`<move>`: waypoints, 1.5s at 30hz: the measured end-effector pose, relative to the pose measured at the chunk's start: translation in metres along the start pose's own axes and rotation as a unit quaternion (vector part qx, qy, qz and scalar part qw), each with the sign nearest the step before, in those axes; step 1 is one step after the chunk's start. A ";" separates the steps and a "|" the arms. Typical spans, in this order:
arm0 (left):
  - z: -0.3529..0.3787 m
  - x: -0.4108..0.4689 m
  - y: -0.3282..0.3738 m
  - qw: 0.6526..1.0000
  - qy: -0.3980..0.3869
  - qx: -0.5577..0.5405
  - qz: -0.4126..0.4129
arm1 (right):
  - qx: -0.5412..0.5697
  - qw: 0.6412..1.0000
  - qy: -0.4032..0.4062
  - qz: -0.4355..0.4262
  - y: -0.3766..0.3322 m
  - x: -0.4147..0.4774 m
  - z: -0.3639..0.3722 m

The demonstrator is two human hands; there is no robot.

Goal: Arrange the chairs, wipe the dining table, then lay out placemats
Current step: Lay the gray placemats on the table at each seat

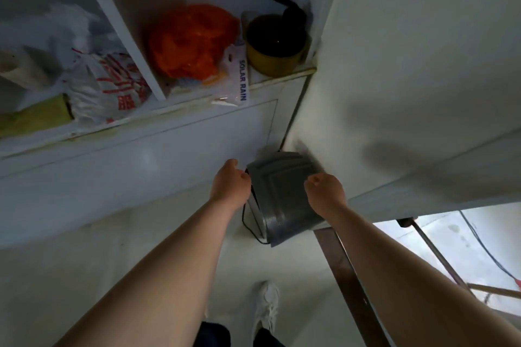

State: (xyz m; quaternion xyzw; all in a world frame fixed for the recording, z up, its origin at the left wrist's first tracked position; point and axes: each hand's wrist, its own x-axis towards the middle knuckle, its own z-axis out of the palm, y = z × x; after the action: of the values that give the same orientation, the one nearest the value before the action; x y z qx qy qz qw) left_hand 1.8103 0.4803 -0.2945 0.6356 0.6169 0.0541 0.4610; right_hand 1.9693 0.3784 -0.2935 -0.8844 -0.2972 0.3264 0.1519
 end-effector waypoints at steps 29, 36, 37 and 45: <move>0.206 0.132 -0.148 0.995 -0.063 0.048 -0.057 | 0.372 0.890 0.021 0.261 0.179 0.110 0.241; 0.211 0.134 -0.157 0.998 -0.049 0.020 -0.043 | 0.508 0.812 -0.028 0.285 0.187 0.108 0.254; 0.211 0.135 -0.158 0.998 -0.047 0.017 -0.042 | 0.524 0.801 -0.032 0.287 0.188 0.109 0.257; 0.215 0.133 -0.158 0.997 -0.033 -0.018 -0.061 | 0.584 0.744 -0.046 0.320 0.194 0.104 0.267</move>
State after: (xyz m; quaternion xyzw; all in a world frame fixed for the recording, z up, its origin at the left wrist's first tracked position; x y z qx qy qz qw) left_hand 1.8624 0.4501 -0.5869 0.5898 0.6380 0.0160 0.4949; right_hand 1.9376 0.3123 -0.6316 -0.6499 0.2454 0.5056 0.5117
